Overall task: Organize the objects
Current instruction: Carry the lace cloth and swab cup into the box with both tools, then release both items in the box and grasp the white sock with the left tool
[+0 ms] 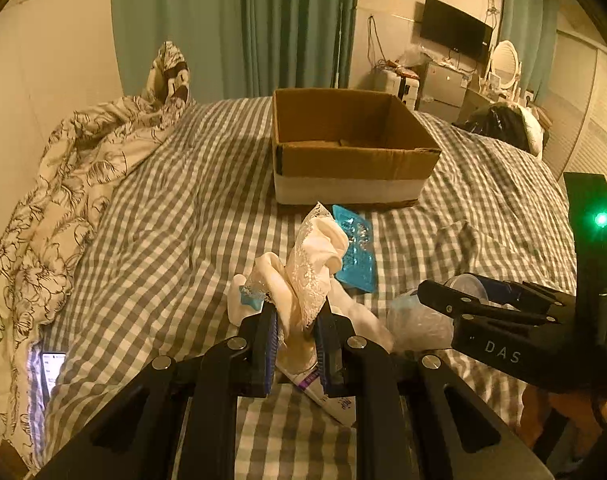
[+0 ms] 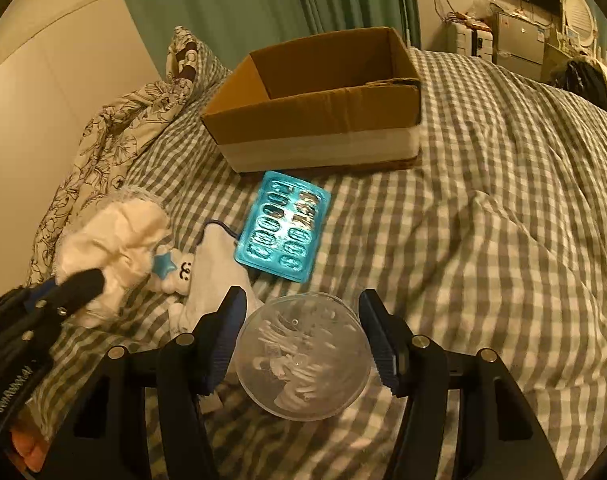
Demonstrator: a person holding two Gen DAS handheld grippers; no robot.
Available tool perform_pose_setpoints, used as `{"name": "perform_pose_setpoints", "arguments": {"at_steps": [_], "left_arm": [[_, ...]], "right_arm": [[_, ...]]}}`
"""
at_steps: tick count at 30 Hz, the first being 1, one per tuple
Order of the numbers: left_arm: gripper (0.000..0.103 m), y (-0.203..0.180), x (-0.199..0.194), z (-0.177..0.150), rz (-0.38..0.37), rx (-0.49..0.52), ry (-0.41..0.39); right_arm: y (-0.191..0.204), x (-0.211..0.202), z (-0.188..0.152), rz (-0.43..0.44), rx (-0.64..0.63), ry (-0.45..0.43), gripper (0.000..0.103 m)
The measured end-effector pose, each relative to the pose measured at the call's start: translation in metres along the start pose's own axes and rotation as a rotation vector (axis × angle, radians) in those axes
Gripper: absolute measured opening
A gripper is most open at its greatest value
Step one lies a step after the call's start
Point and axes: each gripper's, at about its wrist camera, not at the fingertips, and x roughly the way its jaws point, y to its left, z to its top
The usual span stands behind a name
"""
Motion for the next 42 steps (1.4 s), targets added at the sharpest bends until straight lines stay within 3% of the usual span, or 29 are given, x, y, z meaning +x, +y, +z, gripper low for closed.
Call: {"name": "perform_pose_setpoints", "arguments": {"at_steps": [7, 12, 21, 25, 29, 33, 38, 41, 42], "left_arm": [[0.016, -0.009, -0.004, 0.01, -0.001, 0.015, -0.012], [0.016, -0.017, -0.001, 0.028, -0.02, 0.033, -0.018], [0.016, -0.025, 0.005, 0.128, -0.065, 0.033, -0.131], [0.016, -0.03, 0.032, 0.17, -0.063, 0.045, -0.145], [0.016, -0.031, 0.084, 0.192, -0.054, 0.048, -0.092], [0.016, -0.032, 0.126, 0.19, -0.068, 0.067, -0.045], [0.017, -0.032, 0.162, 0.184, -0.094, 0.052, -0.001], [0.027, -0.034, 0.165, 0.183, -0.1, 0.053, 0.007], [0.04, -0.036, 0.163, 0.183, -0.097, 0.063, 0.005]], "right_arm": [[0.004, -0.034, 0.014, 0.011, -0.034, -0.071, 0.058], [0.007, -0.056, 0.045, 0.034, -0.053, -0.117, 0.058], [0.023, -0.096, 0.172, 0.007, -0.127, -0.259, 0.058], [0.024, -0.071, 0.225, -0.022, -0.141, -0.262, 0.057], [0.008, -0.025, 0.251, -0.018, -0.103, -0.209, 0.057], [-0.011, 0.023, 0.253, -0.035, -0.078, -0.153, 0.055], [-0.03, 0.047, 0.246, -0.029, -0.082, -0.145, 0.053], [-0.036, 0.045, 0.246, -0.026, -0.063, -0.148, 0.058], [-0.037, 0.041, 0.244, -0.024, -0.06, -0.153, 0.061]]}}
